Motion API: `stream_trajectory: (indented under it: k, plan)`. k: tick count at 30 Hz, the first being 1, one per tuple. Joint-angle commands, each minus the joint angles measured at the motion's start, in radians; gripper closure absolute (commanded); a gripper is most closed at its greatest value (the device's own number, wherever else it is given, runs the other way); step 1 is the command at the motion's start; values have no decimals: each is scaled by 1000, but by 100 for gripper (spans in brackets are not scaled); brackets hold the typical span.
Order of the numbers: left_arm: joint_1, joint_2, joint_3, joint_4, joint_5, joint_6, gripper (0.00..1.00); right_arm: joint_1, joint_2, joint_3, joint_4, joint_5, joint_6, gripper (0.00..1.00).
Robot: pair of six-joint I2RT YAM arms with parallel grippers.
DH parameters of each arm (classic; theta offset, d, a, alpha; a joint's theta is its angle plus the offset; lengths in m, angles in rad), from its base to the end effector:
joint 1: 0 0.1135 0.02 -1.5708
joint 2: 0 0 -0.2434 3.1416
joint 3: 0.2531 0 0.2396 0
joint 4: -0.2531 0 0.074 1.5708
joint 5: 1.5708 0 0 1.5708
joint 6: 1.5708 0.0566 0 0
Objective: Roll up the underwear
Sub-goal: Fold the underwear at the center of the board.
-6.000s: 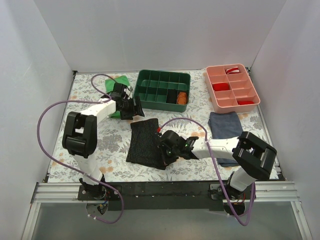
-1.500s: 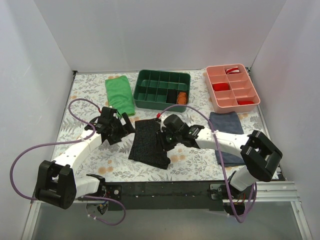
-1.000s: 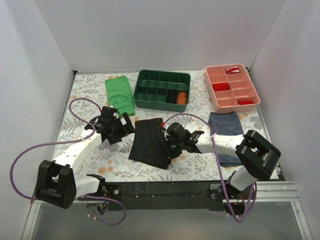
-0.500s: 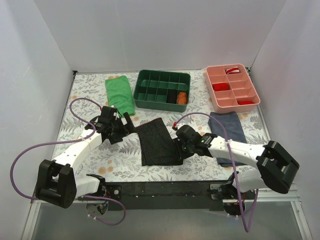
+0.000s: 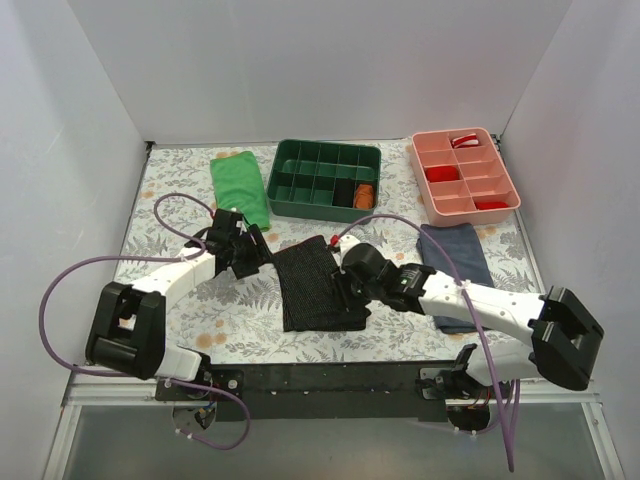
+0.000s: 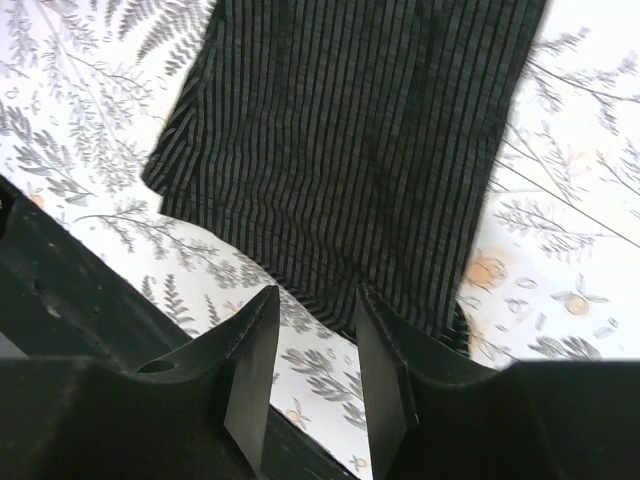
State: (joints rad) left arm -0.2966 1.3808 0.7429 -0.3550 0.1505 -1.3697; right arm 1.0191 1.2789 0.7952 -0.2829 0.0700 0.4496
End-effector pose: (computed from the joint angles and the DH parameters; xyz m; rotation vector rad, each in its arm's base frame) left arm 0.2530 -0.0862 0.1537 -1.3601 2.4081 -0.7485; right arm 0.1487 0.2340 0.2013 -0.6471 2.3393 0.6285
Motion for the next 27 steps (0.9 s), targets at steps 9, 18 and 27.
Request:
stream_trajectory:
  k: [9, 18, 27]
  plan:
    - [5, 110, 12, 223, -22, 6, 50, 116, 157, 137, 68, 2, 74, 57]
    - [4, 218, 23, 326, 26, -17, 56, 183, 252, 222, 48, 13, 78, 57]
    - [5, 264, 52, 344, 38, -9, 65, 199, 287, 251, 27, 28, 83, 56]
